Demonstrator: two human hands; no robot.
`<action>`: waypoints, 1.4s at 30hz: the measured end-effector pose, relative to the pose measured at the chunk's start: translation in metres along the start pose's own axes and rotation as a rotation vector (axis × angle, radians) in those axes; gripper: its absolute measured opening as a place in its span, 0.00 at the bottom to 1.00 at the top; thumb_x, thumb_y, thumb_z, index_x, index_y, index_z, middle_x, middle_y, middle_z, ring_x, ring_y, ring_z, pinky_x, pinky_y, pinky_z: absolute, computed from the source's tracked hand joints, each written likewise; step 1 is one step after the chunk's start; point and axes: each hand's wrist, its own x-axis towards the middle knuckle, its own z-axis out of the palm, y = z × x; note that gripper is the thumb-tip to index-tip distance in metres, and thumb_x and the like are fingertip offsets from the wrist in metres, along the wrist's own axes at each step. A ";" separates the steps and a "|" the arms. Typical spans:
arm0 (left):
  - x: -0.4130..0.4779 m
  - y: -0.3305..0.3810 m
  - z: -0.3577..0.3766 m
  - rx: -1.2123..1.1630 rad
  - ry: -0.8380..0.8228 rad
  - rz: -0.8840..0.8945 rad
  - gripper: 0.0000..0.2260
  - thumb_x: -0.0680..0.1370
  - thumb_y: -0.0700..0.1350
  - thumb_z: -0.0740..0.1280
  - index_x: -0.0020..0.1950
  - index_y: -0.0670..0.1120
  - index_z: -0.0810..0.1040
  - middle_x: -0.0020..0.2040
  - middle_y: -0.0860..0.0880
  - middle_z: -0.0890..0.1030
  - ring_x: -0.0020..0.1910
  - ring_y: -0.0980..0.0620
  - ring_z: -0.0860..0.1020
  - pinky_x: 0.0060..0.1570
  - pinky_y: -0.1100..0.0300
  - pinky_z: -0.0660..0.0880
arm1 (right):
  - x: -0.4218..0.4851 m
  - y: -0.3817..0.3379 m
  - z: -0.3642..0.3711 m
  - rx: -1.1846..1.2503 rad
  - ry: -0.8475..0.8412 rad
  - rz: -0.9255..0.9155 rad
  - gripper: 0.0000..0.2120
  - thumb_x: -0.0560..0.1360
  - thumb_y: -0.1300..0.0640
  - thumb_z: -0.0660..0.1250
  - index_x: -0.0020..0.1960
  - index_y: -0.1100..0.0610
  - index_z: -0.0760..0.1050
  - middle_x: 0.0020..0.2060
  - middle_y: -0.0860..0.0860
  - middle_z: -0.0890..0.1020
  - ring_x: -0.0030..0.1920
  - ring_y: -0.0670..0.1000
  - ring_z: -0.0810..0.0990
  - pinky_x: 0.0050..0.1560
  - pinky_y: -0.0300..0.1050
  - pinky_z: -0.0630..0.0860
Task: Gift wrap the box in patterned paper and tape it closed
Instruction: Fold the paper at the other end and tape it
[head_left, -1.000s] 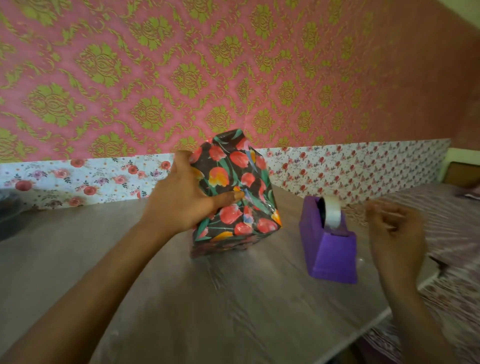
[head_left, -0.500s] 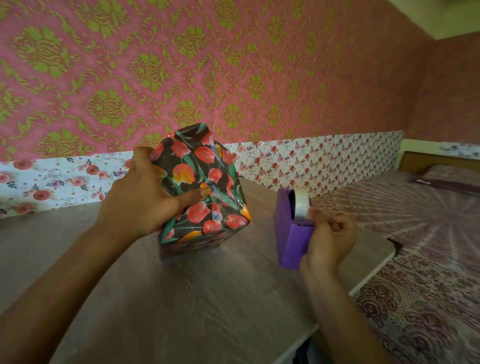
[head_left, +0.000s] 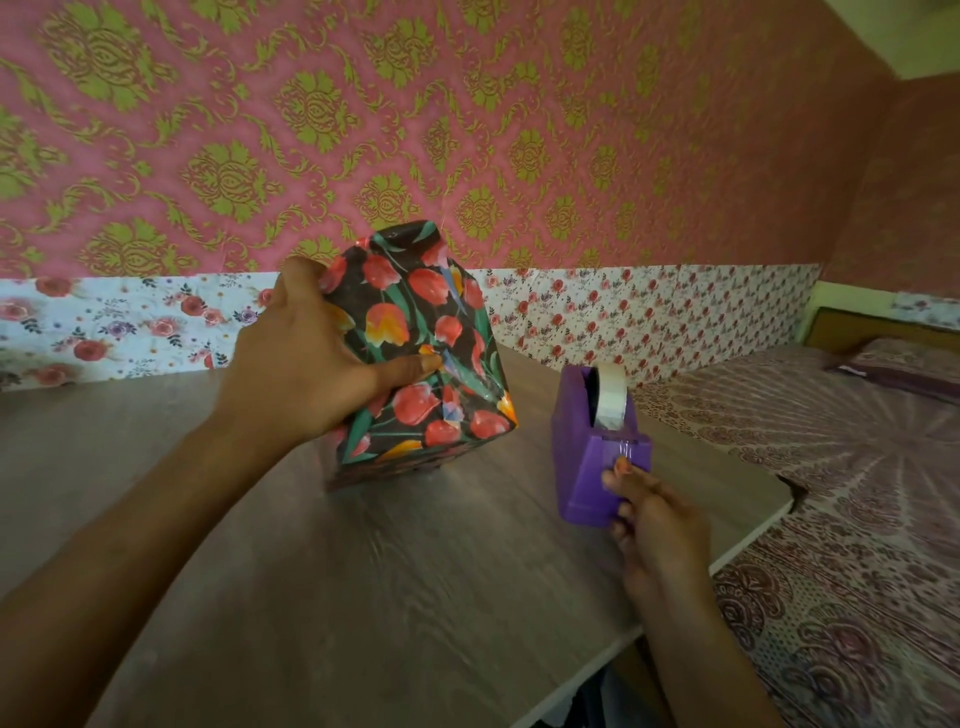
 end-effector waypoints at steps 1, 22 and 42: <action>-0.001 0.001 0.002 -0.024 0.021 -0.003 0.46 0.53 0.67 0.70 0.63 0.44 0.62 0.56 0.46 0.74 0.53 0.43 0.75 0.49 0.53 0.71 | -0.001 0.000 0.001 0.011 -0.012 0.015 0.08 0.71 0.66 0.69 0.39 0.55 0.77 0.28 0.50 0.72 0.29 0.46 0.68 0.32 0.40 0.65; 0.010 0.012 -0.027 -0.239 -0.050 -0.155 0.24 0.65 0.62 0.73 0.51 0.49 0.70 0.36 0.55 0.78 0.39 0.49 0.79 0.41 0.55 0.73 | -0.096 -0.095 0.074 -0.216 -0.845 -0.805 0.07 0.61 0.51 0.75 0.39 0.44 0.83 0.30 0.48 0.83 0.29 0.44 0.80 0.34 0.34 0.77; 0.000 0.022 -0.020 -0.399 -0.139 -0.077 0.26 0.65 0.64 0.70 0.51 0.44 0.74 0.46 0.43 0.82 0.45 0.45 0.81 0.50 0.42 0.76 | -0.072 -0.122 0.089 -0.969 -0.769 -0.715 0.35 0.49 0.36 0.73 0.53 0.44 0.68 0.21 0.45 0.71 0.19 0.41 0.68 0.29 0.39 0.61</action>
